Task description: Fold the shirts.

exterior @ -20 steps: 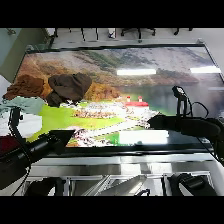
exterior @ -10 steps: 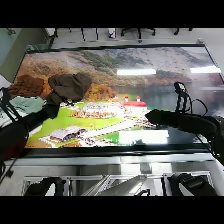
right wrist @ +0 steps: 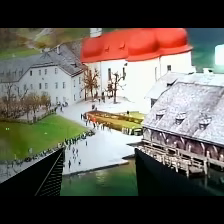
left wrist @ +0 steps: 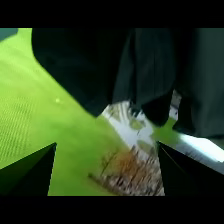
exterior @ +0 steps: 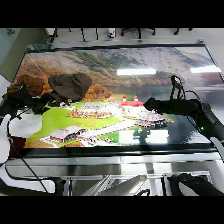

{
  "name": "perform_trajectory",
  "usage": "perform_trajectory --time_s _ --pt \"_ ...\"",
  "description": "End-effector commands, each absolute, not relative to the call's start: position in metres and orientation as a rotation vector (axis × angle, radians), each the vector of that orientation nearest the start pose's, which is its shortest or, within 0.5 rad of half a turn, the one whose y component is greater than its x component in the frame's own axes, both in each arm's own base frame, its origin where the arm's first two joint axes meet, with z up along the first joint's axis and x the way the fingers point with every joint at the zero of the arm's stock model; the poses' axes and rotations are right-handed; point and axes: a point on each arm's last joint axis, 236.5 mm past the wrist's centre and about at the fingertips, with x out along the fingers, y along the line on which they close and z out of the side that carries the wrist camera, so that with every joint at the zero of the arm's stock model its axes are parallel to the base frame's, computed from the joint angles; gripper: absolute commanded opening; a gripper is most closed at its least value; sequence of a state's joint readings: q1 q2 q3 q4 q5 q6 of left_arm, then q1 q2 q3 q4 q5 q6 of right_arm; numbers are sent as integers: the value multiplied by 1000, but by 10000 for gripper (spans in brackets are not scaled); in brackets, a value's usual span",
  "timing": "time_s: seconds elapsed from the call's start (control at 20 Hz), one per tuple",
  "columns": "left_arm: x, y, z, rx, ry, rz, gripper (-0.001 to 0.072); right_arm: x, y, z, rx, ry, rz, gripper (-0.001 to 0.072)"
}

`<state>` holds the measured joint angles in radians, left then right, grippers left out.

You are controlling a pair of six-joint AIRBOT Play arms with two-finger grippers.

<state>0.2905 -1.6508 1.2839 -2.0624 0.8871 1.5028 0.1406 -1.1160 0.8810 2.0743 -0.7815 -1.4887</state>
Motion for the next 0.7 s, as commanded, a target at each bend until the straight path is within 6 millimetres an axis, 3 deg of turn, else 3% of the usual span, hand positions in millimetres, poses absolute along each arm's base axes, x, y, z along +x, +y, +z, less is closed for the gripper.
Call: perform_trajectory --time_s 0.0,0.1,0.15,0.2,0.25,0.35,0.45,0.65 --pt "533 45 -88 -752 1101 104 693 397 135 7 527 1070 207 487" --pt "557 39 -83 -721 1051 87 692 403 136 3 534 1078 204 487" --pt "565 34 -84 -713 1047 76 606 406 136 0 538 1076 199 487" --pt "570 29 -85 -707 1053 60 291 411 136 -2 546 1071 195 487" --pt "572 22 -86 -700 1069 43 20 415 138 -3 559 1069 194 487" --pt "567 9 -80 -680 1115 -4 12 426 144 -1 595 1066 203 487" --pt "549 -8 -67 -626 1193 -89 13 440 149 6 601 1050 216 487" --pt "473 -84 -58 -509 1385 -284 13 448 158 18 607 1038 245 487"
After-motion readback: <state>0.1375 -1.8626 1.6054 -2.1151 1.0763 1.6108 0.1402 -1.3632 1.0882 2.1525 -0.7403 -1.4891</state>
